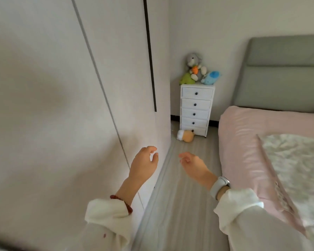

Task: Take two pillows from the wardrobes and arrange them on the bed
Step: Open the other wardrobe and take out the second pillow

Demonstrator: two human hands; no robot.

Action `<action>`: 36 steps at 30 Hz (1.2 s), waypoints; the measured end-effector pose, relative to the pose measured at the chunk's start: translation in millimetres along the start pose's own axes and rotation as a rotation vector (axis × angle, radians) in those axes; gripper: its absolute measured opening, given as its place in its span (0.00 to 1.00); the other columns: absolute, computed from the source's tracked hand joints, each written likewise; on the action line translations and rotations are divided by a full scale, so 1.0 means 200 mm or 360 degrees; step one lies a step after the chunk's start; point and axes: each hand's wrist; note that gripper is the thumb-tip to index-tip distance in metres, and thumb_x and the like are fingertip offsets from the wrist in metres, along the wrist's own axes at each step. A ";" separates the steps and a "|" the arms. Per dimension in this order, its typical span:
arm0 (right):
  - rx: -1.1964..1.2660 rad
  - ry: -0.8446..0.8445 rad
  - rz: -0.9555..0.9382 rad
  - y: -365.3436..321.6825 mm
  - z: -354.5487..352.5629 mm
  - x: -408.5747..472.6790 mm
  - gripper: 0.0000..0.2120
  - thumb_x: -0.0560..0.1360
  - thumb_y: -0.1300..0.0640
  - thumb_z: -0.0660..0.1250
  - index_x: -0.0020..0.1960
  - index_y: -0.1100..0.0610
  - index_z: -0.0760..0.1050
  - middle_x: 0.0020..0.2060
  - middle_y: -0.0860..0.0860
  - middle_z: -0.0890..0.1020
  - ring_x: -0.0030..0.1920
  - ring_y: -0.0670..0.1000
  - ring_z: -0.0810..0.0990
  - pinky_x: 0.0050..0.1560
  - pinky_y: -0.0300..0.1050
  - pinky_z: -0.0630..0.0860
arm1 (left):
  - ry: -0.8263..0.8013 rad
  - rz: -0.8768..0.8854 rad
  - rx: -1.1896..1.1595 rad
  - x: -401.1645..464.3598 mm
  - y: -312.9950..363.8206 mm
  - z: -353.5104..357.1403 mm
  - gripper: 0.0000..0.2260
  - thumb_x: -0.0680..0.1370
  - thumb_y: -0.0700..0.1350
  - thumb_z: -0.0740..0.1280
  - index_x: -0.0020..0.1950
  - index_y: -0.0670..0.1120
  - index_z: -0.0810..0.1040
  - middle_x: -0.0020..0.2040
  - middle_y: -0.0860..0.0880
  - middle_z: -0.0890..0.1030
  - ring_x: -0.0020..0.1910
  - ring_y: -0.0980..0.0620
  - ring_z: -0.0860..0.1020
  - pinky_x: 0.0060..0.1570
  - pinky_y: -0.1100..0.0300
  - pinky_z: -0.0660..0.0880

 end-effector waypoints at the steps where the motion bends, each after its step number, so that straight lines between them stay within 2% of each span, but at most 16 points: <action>1: -0.0004 0.0027 -0.0009 -0.04 -0.05 0.15 0.14 0.77 0.61 0.55 0.60 0.55 0.72 0.52 0.58 0.81 0.50 0.57 0.79 0.46 0.42 0.74 | 0.0021 0.0031 -0.0004 0.19 0.02 -0.01 0.10 0.77 0.43 0.61 0.57 0.46 0.75 0.57 0.46 0.78 0.53 0.49 0.76 0.49 0.62 0.68; 4: -0.0016 0.0095 -0.0017 -0.14 -0.22 0.54 0.14 0.78 0.60 0.55 0.61 0.55 0.72 0.44 0.54 0.80 0.43 0.52 0.79 0.37 0.33 0.72 | 0.0100 0.0133 0.0029 0.73 0.15 -0.03 0.11 0.77 0.43 0.61 0.59 0.45 0.74 0.58 0.45 0.78 0.55 0.48 0.76 0.50 0.63 0.67; 5: -0.0002 0.0121 -0.0037 -0.17 -0.29 0.67 0.14 0.78 0.60 0.55 0.61 0.55 0.71 0.45 0.54 0.79 0.44 0.53 0.78 0.41 0.33 0.72 | 0.0125 0.0169 0.0048 0.89 0.20 -0.03 0.11 0.77 0.43 0.61 0.59 0.45 0.74 0.59 0.45 0.77 0.56 0.48 0.75 0.50 0.62 0.67; 7: 0.0000 0.0197 -0.0117 -0.23 -0.41 0.91 0.14 0.77 0.60 0.55 0.61 0.55 0.72 0.52 0.57 0.80 0.53 0.57 0.78 0.57 0.45 0.72 | 0.0187 0.0241 0.0064 1.19 0.32 -0.03 0.12 0.78 0.43 0.60 0.61 0.46 0.73 0.60 0.46 0.76 0.58 0.49 0.75 0.51 0.61 0.68; 8: -0.0014 0.0230 -0.0150 -0.27 -0.47 1.04 0.14 0.77 0.60 0.55 0.60 0.55 0.72 0.53 0.57 0.81 0.54 0.58 0.77 0.59 0.50 0.72 | 0.0232 0.0276 0.0071 1.34 0.37 -0.04 0.13 0.78 0.44 0.60 0.61 0.46 0.73 0.61 0.46 0.76 0.58 0.48 0.75 0.52 0.59 0.69; 9: -0.0008 0.0253 -0.0182 -0.31 -0.52 1.16 0.14 0.77 0.61 0.54 0.60 0.55 0.72 0.53 0.57 0.81 0.53 0.58 0.78 0.58 0.51 0.72 | 0.0290 0.0305 0.0089 1.48 0.42 -0.04 0.13 0.78 0.44 0.59 0.62 0.46 0.72 0.61 0.46 0.76 0.58 0.48 0.75 0.53 0.58 0.70; 11: 0.0047 0.0282 -0.0304 -0.39 -0.63 1.43 0.14 0.78 0.62 0.55 0.60 0.56 0.72 0.53 0.58 0.81 0.50 0.56 0.78 0.53 0.46 0.72 | 0.0445 0.0355 0.0163 1.75 0.51 -0.09 0.13 0.78 0.43 0.59 0.62 0.46 0.72 0.61 0.45 0.75 0.57 0.48 0.75 0.53 0.55 0.72; 15: 0.0137 0.0371 -0.0783 -0.65 -0.83 2.01 0.13 0.76 0.65 0.55 0.58 0.59 0.73 0.51 0.59 0.81 0.47 0.55 0.78 0.50 0.44 0.72 | 0.0921 0.0487 0.0338 2.24 0.69 -0.25 0.12 0.77 0.41 0.60 0.60 0.43 0.73 0.60 0.44 0.75 0.56 0.46 0.75 0.52 0.52 0.73; 18: 0.0254 0.0449 -0.1141 -0.95 -0.97 2.40 0.14 0.76 0.65 0.56 0.59 0.58 0.72 0.53 0.57 0.80 0.52 0.54 0.78 0.53 0.45 0.73 | 0.1320 0.0589 0.0549 2.52 0.84 -0.42 0.11 0.75 0.38 0.62 0.57 0.41 0.75 0.56 0.42 0.77 0.54 0.42 0.76 0.52 0.48 0.72; 21: 0.0239 0.0552 -0.1631 -1.28 -1.07 2.68 0.16 0.76 0.64 0.57 0.62 0.58 0.70 0.58 0.56 0.77 0.58 0.55 0.74 0.58 0.41 0.69 | 0.1774 0.0525 0.0956 2.72 0.93 -0.57 0.13 0.72 0.36 0.65 0.56 0.40 0.76 0.55 0.40 0.78 0.54 0.39 0.75 0.52 0.45 0.70; 24: 0.0204 0.0663 -0.2035 -1.59 -1.10 2.82 0.19 0.75 0.59 0.56 0.65 0.57 0.66 0.62 0.58 0.72 0.63 0.58 0.70 0.64 0.52 0.68 | 0.2115 0.0378 0.1261 2.80 0.97 -0.66 0.18 0.70 0.37 0.66 0.60 0.39 0.74 0.57 0.40 0.77 0.57 0.40 0.74 0.53 0.46 0.66; 26: 0.0113 0.0733 -0.2214 -1.73 -1.06 2.87 0.22 0.74 0.55 0.55 0.68 0.56 0.63 0.66 0.60 0.69 0.67 0.60 0.67 0.67 0.60 0.61 | 0.2297 0.0231 0.1330 2.81 0.95 -0.69 0.21 0.70 0.41 0.64 0.62 0.40 0.70 0.60 0.40 0.75 0.61 0.43 0.71 0.55 0.49 0.62; 28: 0.0027 0.0769 -0.2316 -1.79 -1.00 2.92 0.24 0.73 0.54 0.54 0.69 0.54 0.62 0.69 0.60 0.66 0.70 0.60 0.63 0.68 0.67 0.57 | 0.2367 0.0117 0.1403 2.80 0.93 -0.67 0.22 0.71 0.46 0.62 0.64 0.40 0.68 0.63 0.40 0.74 0.64 0.45 0.67 0.59 0.49 0.59; 32: -0.0004 0.0769 -0.2392 -1.79 -0.92 3.01 0.25 0.74 0.52 0.52 0.71 0.51 0.56 0.72 0.58 0.62 0.72 0.57 0.54 0.67 0.71 0.55 | 0.2183 -0.0070 0.1625 2.83 0.90 -0.60 0.24 0.71 0.53 0.63 0.63 0.41 0.70 0.68 0.38 0.69 0.71 0.43 0.60 0.68 0.46 0.50; 36: -0.0062 0.0878 -0.2389 -1.81 -0.88 3.07 0.26 0.76 0.49 0.49 0.73 0.48 0.49 0.72 0.52 0.55 0.74 0.55 0.53 0.70 0.67 0.52 | 0.2170 -0.0066 0.1652 2.83 0.89 -0.60 0.17 0.72 0.45 0.63 0.58 0.39 0.72 0.68 0.37 0.69 0.71 0.45 0.56 0.69 0.43 0.50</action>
Point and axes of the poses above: each hand's wrist, its own x-axis towards the middle knuckle, its own z-axis out of the palm, y = z × x
